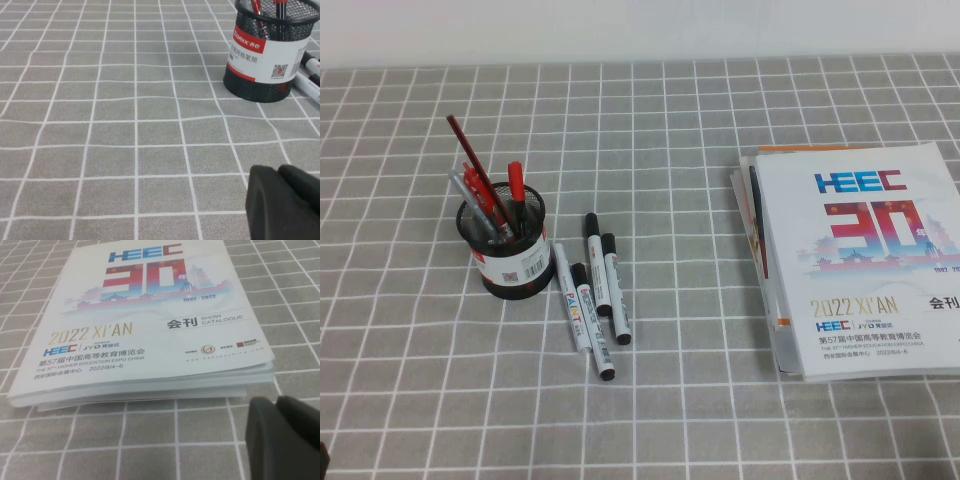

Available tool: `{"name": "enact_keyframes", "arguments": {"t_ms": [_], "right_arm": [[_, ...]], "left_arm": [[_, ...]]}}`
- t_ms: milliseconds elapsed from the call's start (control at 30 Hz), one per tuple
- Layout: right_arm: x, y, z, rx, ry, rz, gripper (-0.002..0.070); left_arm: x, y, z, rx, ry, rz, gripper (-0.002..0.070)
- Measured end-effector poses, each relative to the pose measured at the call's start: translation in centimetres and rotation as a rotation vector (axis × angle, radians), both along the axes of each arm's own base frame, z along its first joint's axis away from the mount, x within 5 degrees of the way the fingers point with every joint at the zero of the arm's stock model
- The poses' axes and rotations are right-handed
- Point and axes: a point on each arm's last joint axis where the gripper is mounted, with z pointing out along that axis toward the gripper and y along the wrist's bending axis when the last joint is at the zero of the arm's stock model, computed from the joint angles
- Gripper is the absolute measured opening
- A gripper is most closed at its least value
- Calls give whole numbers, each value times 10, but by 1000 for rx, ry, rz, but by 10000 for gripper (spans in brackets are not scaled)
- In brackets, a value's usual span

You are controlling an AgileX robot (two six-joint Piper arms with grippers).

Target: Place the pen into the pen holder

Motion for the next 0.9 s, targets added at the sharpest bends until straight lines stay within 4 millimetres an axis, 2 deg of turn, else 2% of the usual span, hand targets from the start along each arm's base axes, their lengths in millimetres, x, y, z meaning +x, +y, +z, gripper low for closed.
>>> {"name": "enact_keyframes", "arguments": {"t_ms": [667, 900], "right_arm": [[0, 0, 0, 2, 0, 0, -13], [1, 2, 3, 72, -29, -1, -13]], "left_arm": [[0, 0, 0, 0, 0, 0, -3], [0, 0, 0, 0, 0, 0, -3]]}}
